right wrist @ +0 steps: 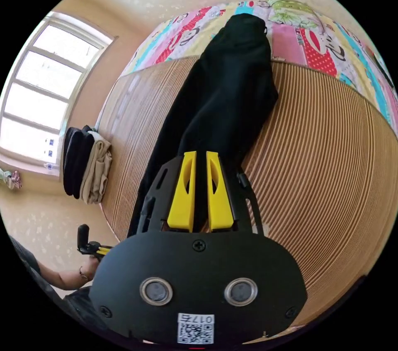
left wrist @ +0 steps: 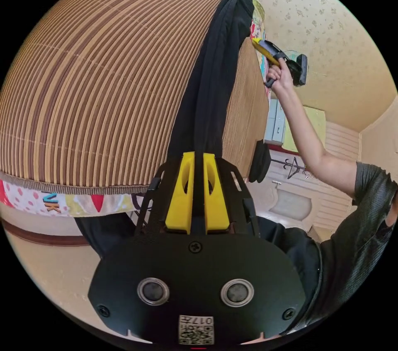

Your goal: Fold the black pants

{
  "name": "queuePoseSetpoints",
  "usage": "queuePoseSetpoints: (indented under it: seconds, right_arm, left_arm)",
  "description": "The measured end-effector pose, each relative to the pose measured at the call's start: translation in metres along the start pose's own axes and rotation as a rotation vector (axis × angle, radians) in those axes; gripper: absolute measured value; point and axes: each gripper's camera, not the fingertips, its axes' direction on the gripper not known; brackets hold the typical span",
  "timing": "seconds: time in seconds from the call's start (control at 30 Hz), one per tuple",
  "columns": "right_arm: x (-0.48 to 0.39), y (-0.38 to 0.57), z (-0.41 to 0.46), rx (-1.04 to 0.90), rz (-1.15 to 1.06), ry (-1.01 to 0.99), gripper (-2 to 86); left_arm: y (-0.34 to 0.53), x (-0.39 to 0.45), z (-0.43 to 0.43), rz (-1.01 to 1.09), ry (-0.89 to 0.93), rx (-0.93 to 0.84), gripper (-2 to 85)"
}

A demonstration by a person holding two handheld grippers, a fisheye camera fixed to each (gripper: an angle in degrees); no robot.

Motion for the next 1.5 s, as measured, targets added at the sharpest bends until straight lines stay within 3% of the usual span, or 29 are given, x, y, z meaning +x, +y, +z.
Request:
queuePoseSetpoints:
  seconds: [0.2,0.27,0.3,0.37,0.43,0.5,0.57,0.73,0.8,0.93,1.07,1.23,1.5]
  right_arm:
    - [-0.026,0.150,0.057,-0.173,0.109,-0.237,10.6]
    - [-0.034,0.176,0.068,-0.176,0.178,-0.353,10.3]
    - [-0.039,0.190,0.062,-0.107,0.210,-0.494,9.2]
    - [-0.048,0.204,0.037,0.063,0.251,-0.659,4.9]
    - [-0.058,0.214,0.014,0.167,0.271,-0.666,3.8]
    - [-0.061,0.222,0.012,0.115,0.339,-0.424,3.1]
    - [-0.060,0.223,0.034,-0.024,0.337,-0.188,2.9]
    - [-0.052,0.219,0.055,-0.079,0.341,-0.172,2.9]
    - [-0.050,0.219,0.048,-0.052,0.356,-0.227,2.8]
    - [-0.044,0.228,0.037,0.013,0.345,-0.315,2.8]
    - [-0.038,0.230,0.052,-0.069,0.341,-0.286,3.0]
    - [-0.033,0.224,0.036,-0.048,0.319,-0.308,4.1]
    - [0.023,0.179,0.012,0.062,0.313,-0.283,7.3]
  left_arm:
    - [-0.017,0.008,-0.003,0.085,0.043,-0.150,4.0]
    - [-0.020,0.012,-0.006,0.157,0.345,-0.180,3.6]
    - [-0.019,0.011,-0.006,0.165,0.446,-0.177,3.6]
    - [-0.009,0.004,-0.007,0.186,0.829,-0.133,3.4]
    - [0.001,-0.008,-0.004,0.154,0.940,-0.105,3.2]
    - [0.012,-0.024,0.001,0.087,0.732,-0.120,3.1]
    - [0.019,-0.048,0.014,-0.028,0.364,-0.199,3.1]
    - [0.009,-0.033,0.027,0.065,0.184,-0.277,3.2]
    - [0.006,-0.016,0.025,0.129,0.162,-0.293,3.2]
    - [0.009,0.008,0.021,0.213,0.347,-0.284,3.2]
    - [0.028,-0.010,0.026,0.102,0.143,-0.207,3.6]
    - [0.030,-0.007,0.010,0.055,0.155,-0.062,5.6]
    - [-0.090,0.081,0.018,0.324,-0.007,0.083,10.6]
